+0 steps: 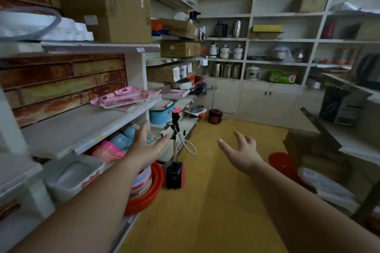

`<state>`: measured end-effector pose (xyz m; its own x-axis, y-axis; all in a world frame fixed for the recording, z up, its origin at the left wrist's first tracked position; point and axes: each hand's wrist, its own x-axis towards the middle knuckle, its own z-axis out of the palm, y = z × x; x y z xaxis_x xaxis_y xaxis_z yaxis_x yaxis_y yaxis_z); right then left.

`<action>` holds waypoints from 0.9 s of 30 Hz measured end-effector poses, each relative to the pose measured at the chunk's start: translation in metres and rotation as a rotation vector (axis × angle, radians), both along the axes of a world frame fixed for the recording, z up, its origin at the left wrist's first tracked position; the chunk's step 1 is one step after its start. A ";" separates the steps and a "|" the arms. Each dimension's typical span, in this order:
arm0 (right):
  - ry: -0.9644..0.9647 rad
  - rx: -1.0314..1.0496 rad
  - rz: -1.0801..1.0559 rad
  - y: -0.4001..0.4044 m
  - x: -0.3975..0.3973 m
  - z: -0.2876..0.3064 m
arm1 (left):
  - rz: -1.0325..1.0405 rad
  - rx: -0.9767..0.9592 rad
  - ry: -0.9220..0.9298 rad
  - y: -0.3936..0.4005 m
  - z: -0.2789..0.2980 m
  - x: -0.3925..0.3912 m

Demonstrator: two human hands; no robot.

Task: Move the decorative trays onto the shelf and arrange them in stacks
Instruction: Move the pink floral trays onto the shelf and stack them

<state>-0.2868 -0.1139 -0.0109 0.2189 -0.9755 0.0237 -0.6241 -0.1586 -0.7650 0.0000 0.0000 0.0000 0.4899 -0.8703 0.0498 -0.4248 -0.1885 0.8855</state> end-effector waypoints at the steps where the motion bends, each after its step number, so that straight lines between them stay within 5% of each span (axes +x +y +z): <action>1: 0.019 -0.002 0.004 -0.008 0.004 0.000 | -0.013 -0.015 -0.004 -0.009 -0.003 0.007; 13: 0.163 -0.051 -0.175 -0.118 0.083 0.006 | -0.149 0.007 -0.058 -0.145 -0.006 0.108; 27: 0.388 -0.026 -0.143 -0.209 0.174 -0.030 | -0.158 0.041 -0.088 -0.228 -0.055 0.188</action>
